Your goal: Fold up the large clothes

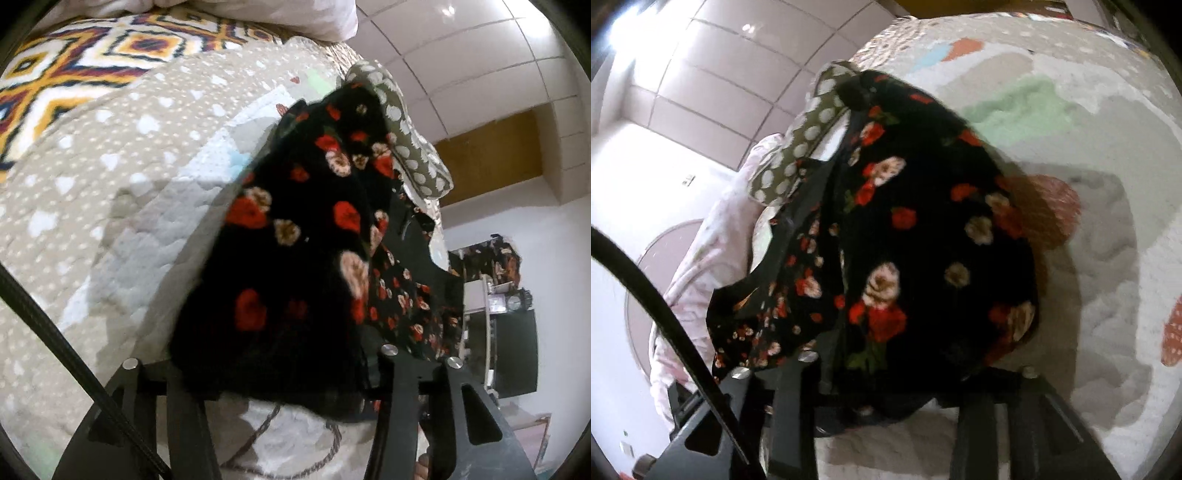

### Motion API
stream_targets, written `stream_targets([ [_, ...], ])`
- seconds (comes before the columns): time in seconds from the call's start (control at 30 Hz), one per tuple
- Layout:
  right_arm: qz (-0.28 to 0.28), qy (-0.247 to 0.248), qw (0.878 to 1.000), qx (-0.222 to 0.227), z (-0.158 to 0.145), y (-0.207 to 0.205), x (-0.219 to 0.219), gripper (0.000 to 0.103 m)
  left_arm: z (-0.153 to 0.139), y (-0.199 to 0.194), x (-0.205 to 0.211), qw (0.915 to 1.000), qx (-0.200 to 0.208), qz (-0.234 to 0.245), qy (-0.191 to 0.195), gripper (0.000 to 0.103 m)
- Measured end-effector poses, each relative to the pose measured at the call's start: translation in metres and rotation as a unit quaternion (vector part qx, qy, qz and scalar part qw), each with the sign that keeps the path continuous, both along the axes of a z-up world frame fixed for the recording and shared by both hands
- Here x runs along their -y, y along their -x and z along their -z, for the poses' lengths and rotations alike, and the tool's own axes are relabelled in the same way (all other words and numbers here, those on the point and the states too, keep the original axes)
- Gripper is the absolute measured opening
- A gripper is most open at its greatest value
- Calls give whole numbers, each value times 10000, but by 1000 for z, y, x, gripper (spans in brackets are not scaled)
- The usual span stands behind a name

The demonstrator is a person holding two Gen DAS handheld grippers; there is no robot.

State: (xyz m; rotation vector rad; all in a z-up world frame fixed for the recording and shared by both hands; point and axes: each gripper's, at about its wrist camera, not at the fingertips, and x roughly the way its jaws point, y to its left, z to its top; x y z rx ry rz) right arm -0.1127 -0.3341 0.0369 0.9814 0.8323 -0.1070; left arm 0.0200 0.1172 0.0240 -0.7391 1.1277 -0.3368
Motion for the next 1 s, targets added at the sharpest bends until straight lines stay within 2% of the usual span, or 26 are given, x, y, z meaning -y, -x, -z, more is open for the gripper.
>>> stream_targets([
  [0.07, 46, -93, 9999, 42, -3, 9, 6, 49, -7, 10, -12, 9999, 110, -2, 1, 50],
  [0.13, -33, 72, 9999, 123, -12, 24, 10, 55, -21, 19, -25, 9996, 277, -1, -70, 54],
  [0.23, -35, 466, 9988, 163, -29, 51, 21, 59, -40, 35, -43, 9975, 570, -71, -413, 60],
  [0.3, 242, 899, 9956, 111, -42, 70, 30, 65, -54, 43, -48, 9951, 761, -92, -618, 60],
  [0.4, 553, 1403, 9880, 343, -67, 91, 40, 66, -70, 45, -41, 9911, 1056, 113, -806, 61],
  [0.47, 423, 1538, 9859, 506, -81, 87, 38, 58, -75, 42, -28, 9885, 1138, 275, -958, 61],
  [0.5, 271, 1589, 9853, 566, -86, 81, 33, 43, -76, 37, -16, 9862, 1177, 414, -1089, 61],
  [0.53, 107, 1644, 9846, 578, -89, 72, 28, 32, -77, 33, -8, 9846, 1199, 520, -1157, 61],
  [0.67, -433, 1926, 9793, 441, -81, 33, 2, 31, -58, 1, 24, 9811, 1066, 759, -1428, 62],
  [0.8, -586, 2048, 9770, 53, -49, -6, -9, 31, -23, -37, 32, 9695, 788, 655, -2227, 64],
  [0.87, -609, 2172, 9742, -94, -31, -21, -9, 31, -2, -52, 27, 9723, 562, 667, -2169, 85],
  [0.93, -666, 2234, 9723, -177, -18, -29, -7, 31, 15, -59, 17, 9815, 411, 563, -1782, 90],
  [0.97, -656, 2240, 9723, -140, -14, -30, -6, 31, 17, -59, 15, 9827, 477, 542, -1706, 91],
  [1.0, -636, 2250, 9722, -88, -11, -30, -5, 32, 16, -58, 17, 9802, 593, 582, -1795, 92],
])
